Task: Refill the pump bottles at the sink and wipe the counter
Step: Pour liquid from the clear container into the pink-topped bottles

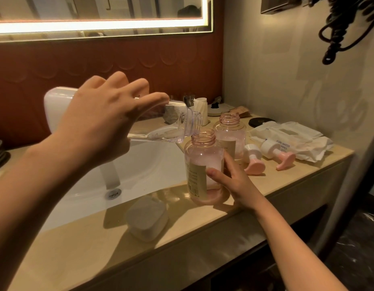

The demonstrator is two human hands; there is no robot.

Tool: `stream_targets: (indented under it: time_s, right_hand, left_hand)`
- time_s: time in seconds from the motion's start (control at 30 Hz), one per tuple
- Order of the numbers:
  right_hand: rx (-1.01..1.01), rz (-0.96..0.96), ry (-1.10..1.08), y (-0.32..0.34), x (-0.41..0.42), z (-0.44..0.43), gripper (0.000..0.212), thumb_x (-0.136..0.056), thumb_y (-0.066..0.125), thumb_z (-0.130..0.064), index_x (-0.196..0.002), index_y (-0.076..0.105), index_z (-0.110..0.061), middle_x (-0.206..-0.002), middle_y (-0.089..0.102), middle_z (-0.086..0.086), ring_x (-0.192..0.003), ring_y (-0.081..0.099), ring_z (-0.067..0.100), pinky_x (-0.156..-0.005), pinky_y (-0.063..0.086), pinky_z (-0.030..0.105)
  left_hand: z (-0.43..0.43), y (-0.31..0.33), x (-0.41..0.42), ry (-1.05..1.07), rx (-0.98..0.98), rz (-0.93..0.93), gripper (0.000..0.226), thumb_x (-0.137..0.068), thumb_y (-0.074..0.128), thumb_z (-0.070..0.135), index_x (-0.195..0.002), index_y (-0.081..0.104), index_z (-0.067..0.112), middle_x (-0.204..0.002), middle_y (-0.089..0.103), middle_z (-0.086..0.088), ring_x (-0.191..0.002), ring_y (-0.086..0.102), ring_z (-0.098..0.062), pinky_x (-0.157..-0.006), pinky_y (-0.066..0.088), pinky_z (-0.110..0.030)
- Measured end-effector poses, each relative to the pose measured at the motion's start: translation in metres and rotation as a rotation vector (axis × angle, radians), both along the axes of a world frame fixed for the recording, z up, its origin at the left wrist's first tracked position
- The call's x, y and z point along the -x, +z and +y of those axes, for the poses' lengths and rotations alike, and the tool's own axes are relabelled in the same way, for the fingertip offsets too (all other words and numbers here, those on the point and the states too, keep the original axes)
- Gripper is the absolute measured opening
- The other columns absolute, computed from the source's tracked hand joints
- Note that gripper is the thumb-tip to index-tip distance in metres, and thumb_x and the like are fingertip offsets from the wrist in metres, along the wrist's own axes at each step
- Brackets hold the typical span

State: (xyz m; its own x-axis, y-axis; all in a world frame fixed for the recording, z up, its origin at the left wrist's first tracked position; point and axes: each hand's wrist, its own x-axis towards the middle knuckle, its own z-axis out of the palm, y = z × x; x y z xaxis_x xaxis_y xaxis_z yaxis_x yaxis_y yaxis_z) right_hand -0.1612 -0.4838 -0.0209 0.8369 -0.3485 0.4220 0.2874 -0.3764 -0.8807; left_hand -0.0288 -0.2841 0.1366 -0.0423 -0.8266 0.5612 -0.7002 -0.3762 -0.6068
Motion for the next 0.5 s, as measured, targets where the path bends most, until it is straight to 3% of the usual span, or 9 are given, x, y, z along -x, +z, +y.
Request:
stream_targets:
  time_s: [0.5]
  right_hand:
    - [0.009, -0.005, 0.006, -0.0008, -0.0006, -0.0002, 0.079, -0.067, 0.060, -0.073, -0.130, 0.043, -0.030, -0.126, 0.056, -0.015, -0.119, 0.051, 0.003, -0.096, 0.044, 0.023]
  left_hand:
    - [-0.0015, 0.0021, 0.0004, -0.006, -0.002, -0.022, 0.083, -0.055, 0.074, 0.001, -0.132, 0.048, 0.022, -0.100, 0.056, -0.012, -0.081, 0.050, -0.035, -0.059, 0.045, -0.042]
